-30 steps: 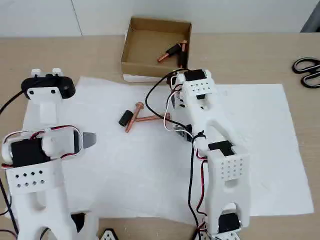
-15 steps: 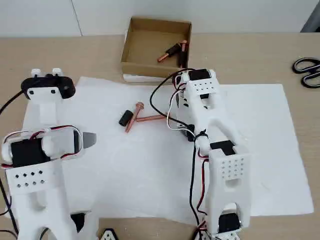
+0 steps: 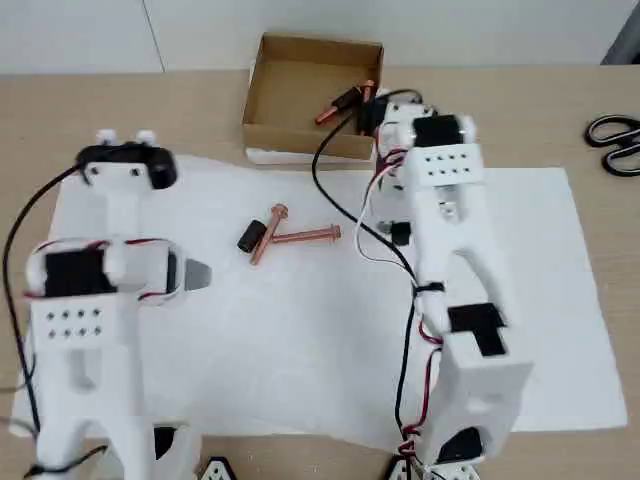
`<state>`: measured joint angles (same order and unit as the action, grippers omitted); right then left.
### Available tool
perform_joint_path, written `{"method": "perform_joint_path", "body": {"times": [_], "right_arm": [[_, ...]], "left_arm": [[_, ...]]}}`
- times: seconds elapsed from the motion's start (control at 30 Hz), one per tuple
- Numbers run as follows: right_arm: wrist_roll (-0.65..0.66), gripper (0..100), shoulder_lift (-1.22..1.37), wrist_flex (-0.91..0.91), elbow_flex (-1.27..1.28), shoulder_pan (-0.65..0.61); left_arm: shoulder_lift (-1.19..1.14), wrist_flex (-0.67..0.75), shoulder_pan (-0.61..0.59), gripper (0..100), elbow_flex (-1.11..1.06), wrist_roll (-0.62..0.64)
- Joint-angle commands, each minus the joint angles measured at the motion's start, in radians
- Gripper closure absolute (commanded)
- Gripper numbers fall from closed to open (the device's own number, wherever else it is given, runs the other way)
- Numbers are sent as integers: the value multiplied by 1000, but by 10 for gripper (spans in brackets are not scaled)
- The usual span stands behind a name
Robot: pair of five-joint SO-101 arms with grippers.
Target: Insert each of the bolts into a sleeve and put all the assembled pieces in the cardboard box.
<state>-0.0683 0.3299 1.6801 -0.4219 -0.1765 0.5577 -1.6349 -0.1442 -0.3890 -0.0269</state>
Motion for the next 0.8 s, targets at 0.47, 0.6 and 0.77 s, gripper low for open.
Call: {"method": "perform_joint_path", "body": {"times": [0.47, 0.6, 0.77], "right_arm": [[18, 994, -142, -311, 437, 36], [18, 991, -133, -418, 500, 30], [23, 991, -133, -527, 608, -5]], "left_arm": [[-416, -54, 195, 727, 380, 46], [-416, -54, 195, 727, 380, 46], [-416, -54, 192, 727, 380, 46]]}}
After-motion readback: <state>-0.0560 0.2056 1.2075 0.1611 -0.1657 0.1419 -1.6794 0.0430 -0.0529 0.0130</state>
